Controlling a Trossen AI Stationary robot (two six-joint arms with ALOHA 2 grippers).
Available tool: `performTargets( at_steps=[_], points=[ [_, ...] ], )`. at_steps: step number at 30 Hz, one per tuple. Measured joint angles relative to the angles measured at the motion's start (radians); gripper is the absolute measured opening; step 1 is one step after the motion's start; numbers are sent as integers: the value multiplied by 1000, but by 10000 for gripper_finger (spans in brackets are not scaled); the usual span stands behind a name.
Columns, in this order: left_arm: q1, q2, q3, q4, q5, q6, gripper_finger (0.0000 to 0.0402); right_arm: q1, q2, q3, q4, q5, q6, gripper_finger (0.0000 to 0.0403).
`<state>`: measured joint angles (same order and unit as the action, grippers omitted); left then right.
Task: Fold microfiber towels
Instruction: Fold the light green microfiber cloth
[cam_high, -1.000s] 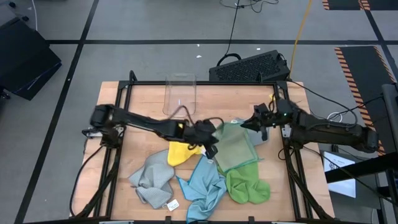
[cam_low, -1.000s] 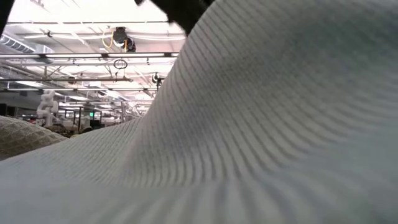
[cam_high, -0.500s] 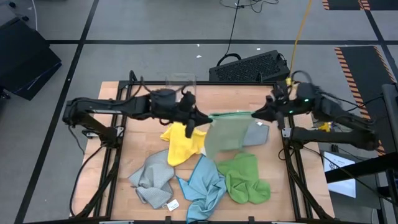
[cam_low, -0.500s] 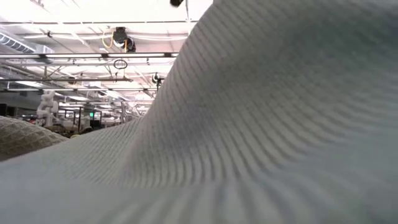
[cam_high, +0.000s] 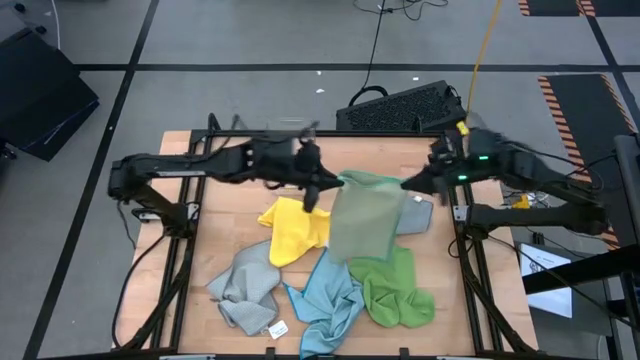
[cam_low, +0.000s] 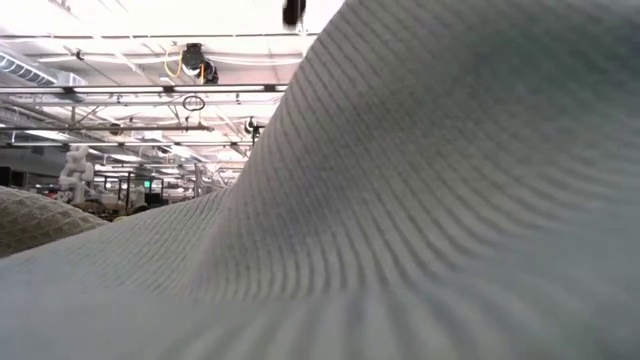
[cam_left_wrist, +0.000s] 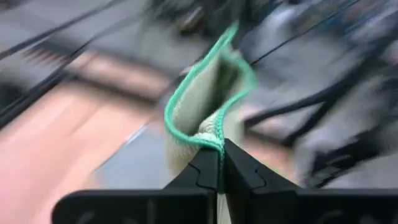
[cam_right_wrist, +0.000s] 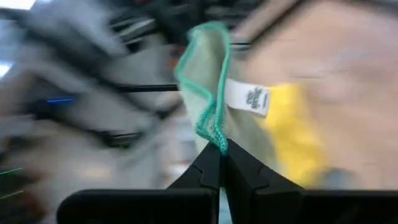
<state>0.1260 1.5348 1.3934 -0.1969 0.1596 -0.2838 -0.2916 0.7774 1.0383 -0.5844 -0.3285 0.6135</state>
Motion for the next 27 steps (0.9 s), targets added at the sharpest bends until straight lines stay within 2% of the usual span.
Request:
performTargets(
  at_steps=[4, 7, 10, 12, 19, 22, 27],
  points=[
    [66, 93, 0, -60, -25, 89, 8, -54, 22, -123, 16, 205, -100, 2],
    [104, 169, 0, -24, -7, 133, 16, -110, 35, -217, 109, 225, -175, 2],
    [124, 225, 0, 10, -5, 140, 8, -148, 48, -291, 156, 223, -200, 2],
    [130, 238, 0, 4, -3, 126, 6, -168, 48, -312, 179, 209, -207, 2],
    [67, 245, 0, -111, 94, 122, 9, -167, 47, -378, 184, -39, -148, 2],
    [17, 245, 0, -170, 89, 126, 6, -142, 49, -442, 219, -42, -115, 2],
    [-57, 246, -44, -181, 18, 143, 15, -102, 48, -561, 372, -44, -4, 2]
  ],
)
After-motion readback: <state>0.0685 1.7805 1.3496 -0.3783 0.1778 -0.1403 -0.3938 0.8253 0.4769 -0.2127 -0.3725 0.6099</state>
